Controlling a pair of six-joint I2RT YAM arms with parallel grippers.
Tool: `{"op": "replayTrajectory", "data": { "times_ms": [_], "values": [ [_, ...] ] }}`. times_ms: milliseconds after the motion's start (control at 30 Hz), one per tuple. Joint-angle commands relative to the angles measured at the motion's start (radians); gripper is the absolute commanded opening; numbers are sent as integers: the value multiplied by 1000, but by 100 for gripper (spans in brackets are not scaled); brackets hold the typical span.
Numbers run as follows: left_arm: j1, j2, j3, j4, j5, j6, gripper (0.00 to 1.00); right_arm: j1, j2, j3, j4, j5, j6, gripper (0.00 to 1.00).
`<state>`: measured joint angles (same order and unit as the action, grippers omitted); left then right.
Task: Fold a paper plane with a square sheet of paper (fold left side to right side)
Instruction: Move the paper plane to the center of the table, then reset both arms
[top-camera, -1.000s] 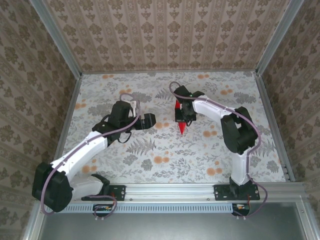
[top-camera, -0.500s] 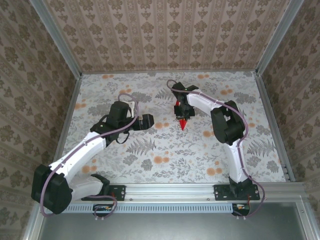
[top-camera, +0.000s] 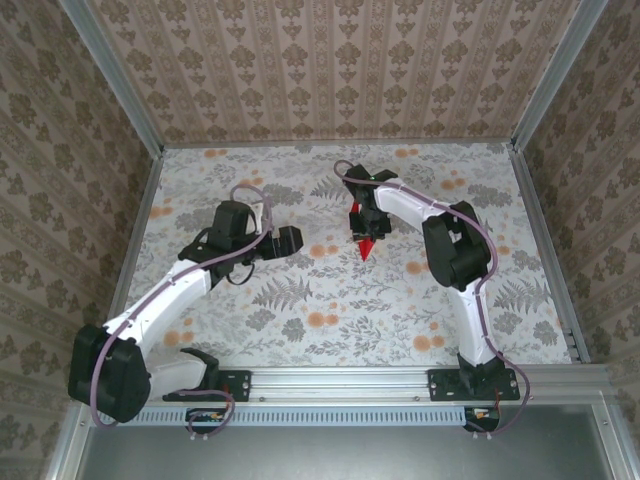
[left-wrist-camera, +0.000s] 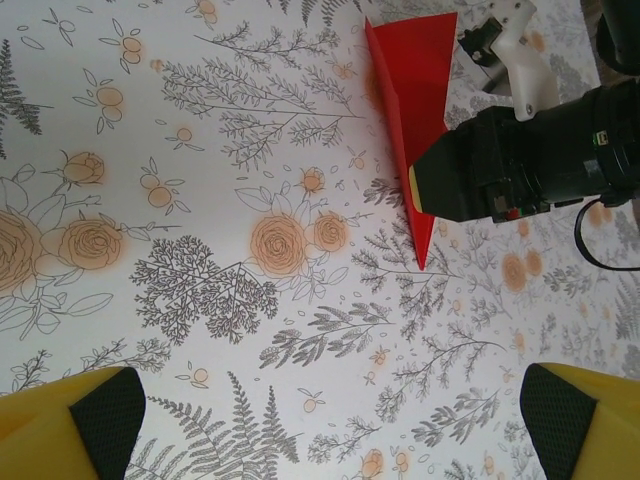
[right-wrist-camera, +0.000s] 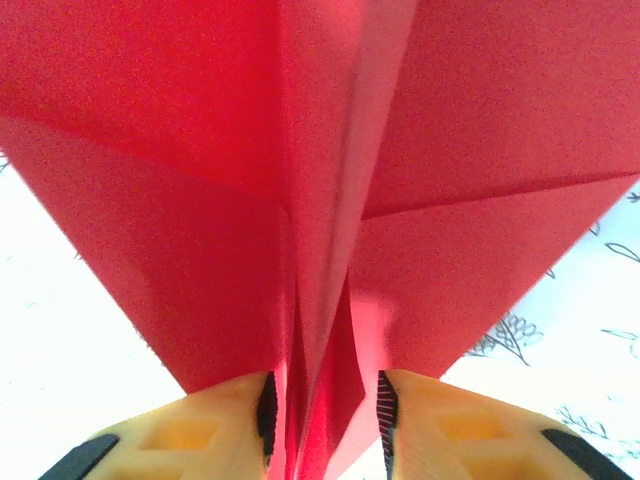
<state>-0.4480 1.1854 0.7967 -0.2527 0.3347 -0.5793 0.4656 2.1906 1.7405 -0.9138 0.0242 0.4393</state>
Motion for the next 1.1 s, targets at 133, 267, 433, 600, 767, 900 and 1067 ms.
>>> {"op": "replayTrajectory", "data": {
  "times_ms": [133, 267, 433, 600, 767, 900, 1067],
  "values": [
    [95, -27, -19, 57, 72, -43, 100, 13, -243, -70, -44, 54, -29, 48],
    [166, -78, -37, 51, 42, -61, 100, 9, -434, -199, 5, 86, -59, 61],
    [260, -184, -51, -11, -58, -68, 100, -32, -669, -411, 126, 161, -120, 78],
    [281, -295, -76, -1, -264, 52, 100, -165, -937, -703, 386, 192, -109, 100],
    [280, -364, -199, 185, -428, 271, 100, -275, -1103, -973, 680, 295, -178, 100],
    [284, -396, -317, 290, -539, 431, 100, -318, -1144, -1176, 966, 379, -256, 100],
    [342, -366, -423, 353, -533, 514, 100, -374, -1058, -1286, 1226, 313, -262, 100]
  ]
}}
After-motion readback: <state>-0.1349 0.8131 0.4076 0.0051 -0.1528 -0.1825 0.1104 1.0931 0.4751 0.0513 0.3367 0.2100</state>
